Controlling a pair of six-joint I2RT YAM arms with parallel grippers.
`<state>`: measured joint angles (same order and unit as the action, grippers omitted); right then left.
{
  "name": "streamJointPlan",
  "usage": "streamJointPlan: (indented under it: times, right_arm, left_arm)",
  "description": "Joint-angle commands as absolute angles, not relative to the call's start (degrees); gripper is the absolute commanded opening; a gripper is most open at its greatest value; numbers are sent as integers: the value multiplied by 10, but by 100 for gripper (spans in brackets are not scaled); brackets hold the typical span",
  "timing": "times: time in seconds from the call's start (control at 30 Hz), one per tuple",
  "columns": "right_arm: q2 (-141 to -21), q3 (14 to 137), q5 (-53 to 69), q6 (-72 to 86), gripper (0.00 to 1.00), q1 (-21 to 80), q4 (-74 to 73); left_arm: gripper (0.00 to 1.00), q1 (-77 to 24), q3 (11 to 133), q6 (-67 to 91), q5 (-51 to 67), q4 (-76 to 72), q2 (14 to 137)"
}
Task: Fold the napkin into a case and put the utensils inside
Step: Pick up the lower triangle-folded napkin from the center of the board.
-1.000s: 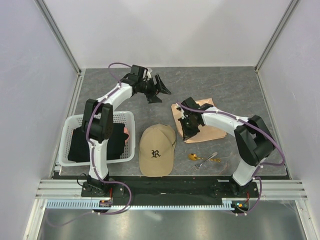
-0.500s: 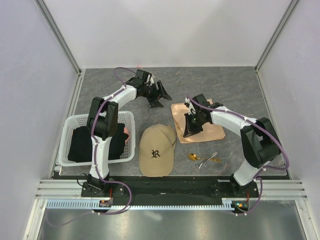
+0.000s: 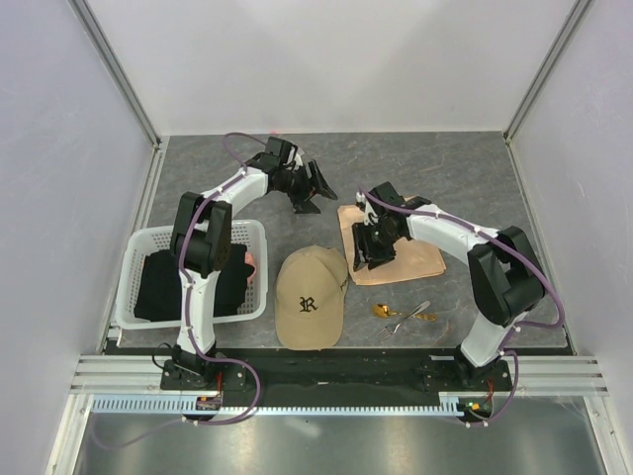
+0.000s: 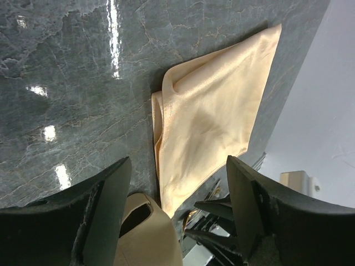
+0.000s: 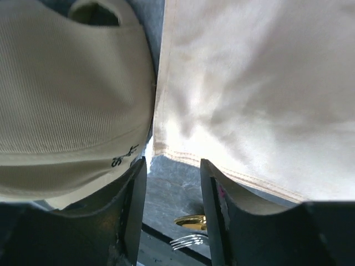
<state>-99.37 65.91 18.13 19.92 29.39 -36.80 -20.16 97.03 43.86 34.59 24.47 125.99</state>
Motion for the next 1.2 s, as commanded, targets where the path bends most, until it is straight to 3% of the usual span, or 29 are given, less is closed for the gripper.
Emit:
streamJointPlan:
  times: [0.0,0.1,0.13,0.23,0.5,0.7,0.93,1.17]
  right_arm:
    - [-1007,706,100,210,47,292,-381]
    - [-1034,714,78,213,35,274,-378]
    - [-1047,714,73,209,25,268,-374]
    - [-1063,703,61,202,9,245,-364]
    - [-1082,671,8,149,6,170,-345]
    - [-1055,710,-6,119,13,177,-395]
    - [-1029,766,-18,109,44,257,-459]
    - [-1034,758,-6,118,52,277,-456]
  left_arm:
    - [76,-197,982,417,358,250,1225]
    - [76,-196,983,421,361,250,1225]
    - [76,-197,981,422,364,250,1224]
    - [75,-197,982,425,371,250,1223]
    - [77,-197,975,418,384,250,1211]
    - [77,-196,987,420,388,250,1219]
    - [77,-197,1002,428,393,249,1230]
    - [77,-197,1012,427,396,249,1235]
